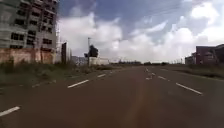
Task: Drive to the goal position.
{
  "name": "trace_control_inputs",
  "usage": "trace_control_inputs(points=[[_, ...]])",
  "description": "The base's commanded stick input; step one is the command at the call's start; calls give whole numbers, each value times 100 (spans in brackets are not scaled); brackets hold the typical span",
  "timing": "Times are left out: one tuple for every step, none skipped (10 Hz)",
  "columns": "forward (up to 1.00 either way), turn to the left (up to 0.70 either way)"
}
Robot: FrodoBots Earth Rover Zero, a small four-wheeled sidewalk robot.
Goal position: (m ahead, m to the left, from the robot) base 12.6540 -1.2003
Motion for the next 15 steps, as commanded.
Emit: trace_control_inputs(points=[[100,0],[100,0],[100,0],[100,0],[100,-40],[100,-40],[100,-40],[100,-40],[100,0],[100,0],[100,0],[100,0],[100,0],[100,0],[100,0]])
